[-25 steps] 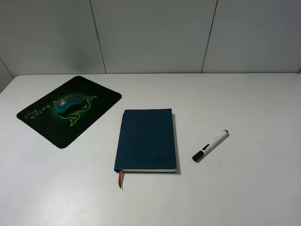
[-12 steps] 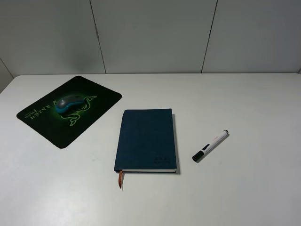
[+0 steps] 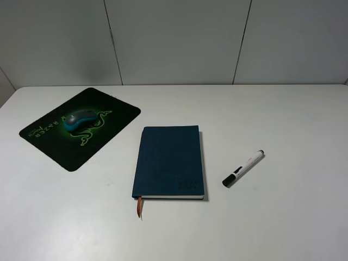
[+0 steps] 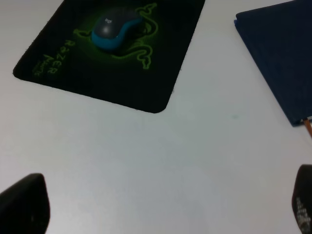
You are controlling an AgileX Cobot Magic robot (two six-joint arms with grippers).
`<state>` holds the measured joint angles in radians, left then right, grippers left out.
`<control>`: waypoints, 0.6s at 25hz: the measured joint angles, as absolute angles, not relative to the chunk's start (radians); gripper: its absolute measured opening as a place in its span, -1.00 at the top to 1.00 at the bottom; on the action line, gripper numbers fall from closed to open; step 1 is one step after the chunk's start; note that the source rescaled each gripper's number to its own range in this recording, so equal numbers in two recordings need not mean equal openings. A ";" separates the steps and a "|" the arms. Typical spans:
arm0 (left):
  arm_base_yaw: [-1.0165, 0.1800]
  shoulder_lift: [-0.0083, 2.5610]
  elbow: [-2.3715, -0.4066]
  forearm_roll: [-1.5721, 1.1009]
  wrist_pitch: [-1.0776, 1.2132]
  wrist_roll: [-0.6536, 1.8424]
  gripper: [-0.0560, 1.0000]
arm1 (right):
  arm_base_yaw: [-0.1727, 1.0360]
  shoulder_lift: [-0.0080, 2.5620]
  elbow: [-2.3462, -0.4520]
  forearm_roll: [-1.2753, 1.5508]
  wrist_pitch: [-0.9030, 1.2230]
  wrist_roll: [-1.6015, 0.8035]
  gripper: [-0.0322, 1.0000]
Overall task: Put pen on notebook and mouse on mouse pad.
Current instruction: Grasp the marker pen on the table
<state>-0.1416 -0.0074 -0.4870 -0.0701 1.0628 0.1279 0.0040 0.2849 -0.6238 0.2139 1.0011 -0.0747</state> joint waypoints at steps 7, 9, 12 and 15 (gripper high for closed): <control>-0.142 -0.007 -0.487 -0.070 1.063 0.128 -1.00 | 0.005 0.577 -0.724 0.164 0.982 -0.075 -1.00; -0.142 -0.007 -0.487 -0.070 1.063 0.128 -1.00 | 0.019 0.652 -0.754 0.144 0.979 -0.074 -1.00; -0.142 -0.007 -0.487 -0.070 1.063 0.128 -1.00 | 0.062 0.748 -0.797 0.108 0.979 -0.043 -1.00; -0.142 -0.007 -0.487 -0.070 1.063 0.128 -1.00 | 0.114 0.837 -0.845 0.058 0.979 0.015 -1.00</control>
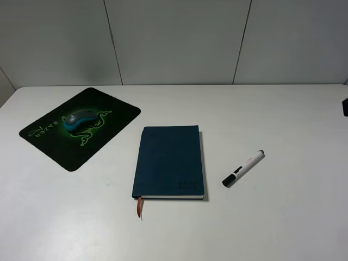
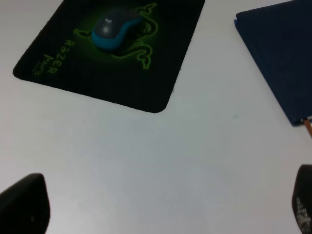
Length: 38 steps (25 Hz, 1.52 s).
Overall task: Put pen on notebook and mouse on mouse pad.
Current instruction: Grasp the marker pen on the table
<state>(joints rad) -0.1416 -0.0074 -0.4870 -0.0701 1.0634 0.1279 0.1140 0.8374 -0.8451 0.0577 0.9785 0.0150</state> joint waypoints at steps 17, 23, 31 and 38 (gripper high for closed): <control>-0.142 -0.007 -0.487 -0.070 1.063 0.128 -1.00 | 0.428 1.266 -1.038 0.008 1.008 0.260 -1.00; -0.142 -0.007 -0.487 -0.070 1.063 0.128 -1.00 | 0.466 1.356 -1.038 -0.023 1.078 0.386 -1.00; -0.142 -0.007 -0.487 -0.070 1.063 0.128 -1.00 | 0.467 1.442 -1.042 -0.081 1.068 0.617 -1.00; -0.142 -0.007 -0.487 -0.070 1.063 0.128 -1.00 | 0.461 1.591 -1.042 -0.093 0.970 0.717 -1.00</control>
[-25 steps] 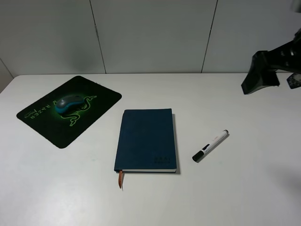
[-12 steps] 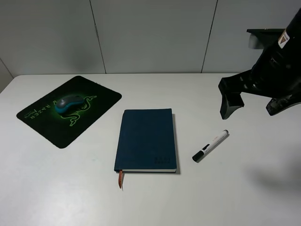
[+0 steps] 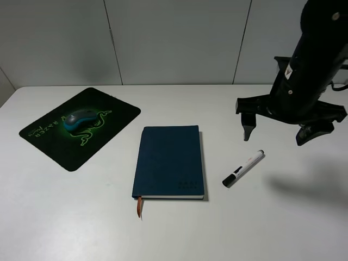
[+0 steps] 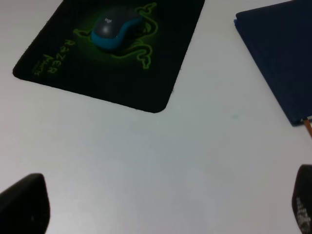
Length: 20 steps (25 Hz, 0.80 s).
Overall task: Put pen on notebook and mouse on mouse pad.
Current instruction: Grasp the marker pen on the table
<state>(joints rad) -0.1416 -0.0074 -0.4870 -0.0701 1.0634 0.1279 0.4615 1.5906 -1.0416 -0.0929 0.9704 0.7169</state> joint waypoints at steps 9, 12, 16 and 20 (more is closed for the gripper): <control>-0.142 -0.007 -0.487 -0.070 1.063 0.128 -1.00 | 0.369 1.759 -1.042 0.014 0.842 0.662 -1.00; -0.142 -0.007 -0.487 -0.070 1.063 0.128 -1.00 | 0.351 1.799 -1.042 0.021 0.818 0.654 -1.00; -0.142 -0.007 -0.487 -0.070 1.063 0.128 -1.00 | 0.346 1.847 -1.042 0.024 0.785 0.654 -1.00; -0.142 -0.007 -0.487 -0.070 1.063 0.128 -1.00 | 0.346 1.897 -1.042 0.038 0.762 0.654 -1.00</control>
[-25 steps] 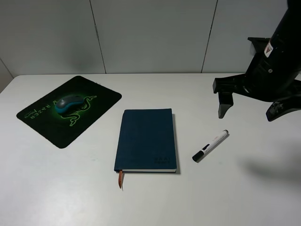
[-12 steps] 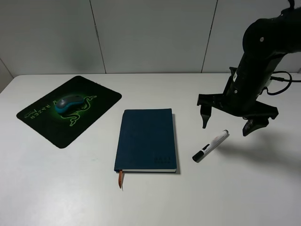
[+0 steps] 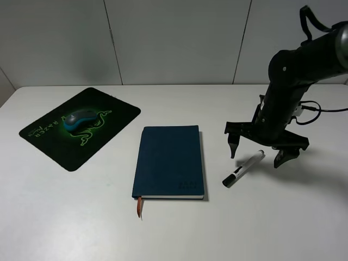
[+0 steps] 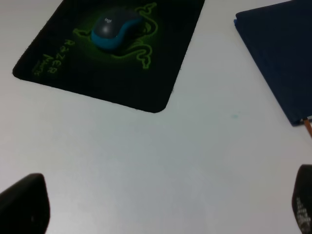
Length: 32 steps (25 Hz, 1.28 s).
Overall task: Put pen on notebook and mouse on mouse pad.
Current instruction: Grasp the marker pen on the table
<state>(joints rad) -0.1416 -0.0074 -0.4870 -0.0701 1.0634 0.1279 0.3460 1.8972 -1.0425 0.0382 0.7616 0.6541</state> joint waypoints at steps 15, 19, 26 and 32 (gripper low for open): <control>-0.142 -0.007 -0.487 -0.069 1.064 0.128 -1.00 | 0.346 1.963 -1.042 0.051 0.722 0.655 -1.00; -0.142 -0.007 -0.487 -0.069 1.064 0.128 -1.00 | 0.346 1.965 -1.045 0.051 0.721 0.655 -1.00; -0.142 -0.007 -0.487 -0.069 1.064 0.128 -1.00 | 0.346 1.965 -1.045 0.042 0.721 0.655 -1.00; -0.142 -0.007 -0.487 -0.069 1.064 0.128 -1.00 | 0.346 1.967 -1.045 0.032 0.724 0.654 -0.75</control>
<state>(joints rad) -0.1416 -0.0074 -0.4870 -0.0689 1.0639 0.1279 0.3460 1.9665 -1.0452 0.0318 0.7240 0.6542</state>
